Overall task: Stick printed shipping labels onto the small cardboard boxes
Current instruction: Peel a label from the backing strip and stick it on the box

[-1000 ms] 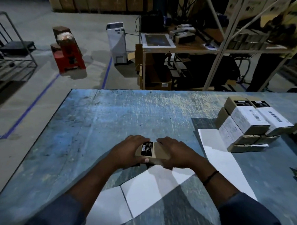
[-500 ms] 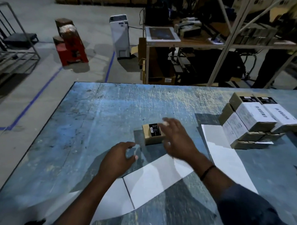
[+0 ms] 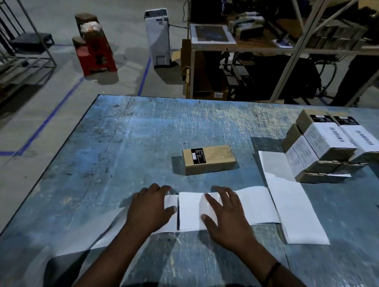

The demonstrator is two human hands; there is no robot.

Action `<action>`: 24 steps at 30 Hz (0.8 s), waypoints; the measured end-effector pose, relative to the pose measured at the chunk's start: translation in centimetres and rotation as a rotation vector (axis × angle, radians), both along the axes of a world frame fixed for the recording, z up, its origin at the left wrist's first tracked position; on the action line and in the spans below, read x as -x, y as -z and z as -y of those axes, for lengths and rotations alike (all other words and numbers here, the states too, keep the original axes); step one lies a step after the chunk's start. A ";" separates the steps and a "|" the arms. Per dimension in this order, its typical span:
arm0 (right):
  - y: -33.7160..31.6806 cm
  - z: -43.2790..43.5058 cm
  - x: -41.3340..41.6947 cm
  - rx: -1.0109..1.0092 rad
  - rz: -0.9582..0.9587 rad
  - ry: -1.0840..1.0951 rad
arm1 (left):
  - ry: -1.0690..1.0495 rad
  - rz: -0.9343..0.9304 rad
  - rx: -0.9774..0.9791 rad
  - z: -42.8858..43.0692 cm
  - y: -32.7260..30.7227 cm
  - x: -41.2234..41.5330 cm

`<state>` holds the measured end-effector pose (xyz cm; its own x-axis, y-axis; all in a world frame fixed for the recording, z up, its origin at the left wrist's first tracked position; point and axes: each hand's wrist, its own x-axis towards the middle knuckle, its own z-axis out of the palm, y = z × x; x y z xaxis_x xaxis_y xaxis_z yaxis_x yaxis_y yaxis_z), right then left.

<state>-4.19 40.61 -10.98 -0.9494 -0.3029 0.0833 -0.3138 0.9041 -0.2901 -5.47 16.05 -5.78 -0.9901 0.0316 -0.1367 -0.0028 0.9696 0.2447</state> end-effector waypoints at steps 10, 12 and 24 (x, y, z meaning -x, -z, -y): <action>-5.4 7.0 -0.7 0.397 0.307 0.241 | 0.076 0.183 -0.627 0.8 -0.4 2.5; -5.9 7.2 -0.3 0.549 0.316 0.277 | 0.085 0.176 -0.664 1.1 -1.0 2.5; -10.1 -4.3 3.5 1.035 0.049 0.684 | -0.074 0.223 -0.469 10.5 -3.1 6.1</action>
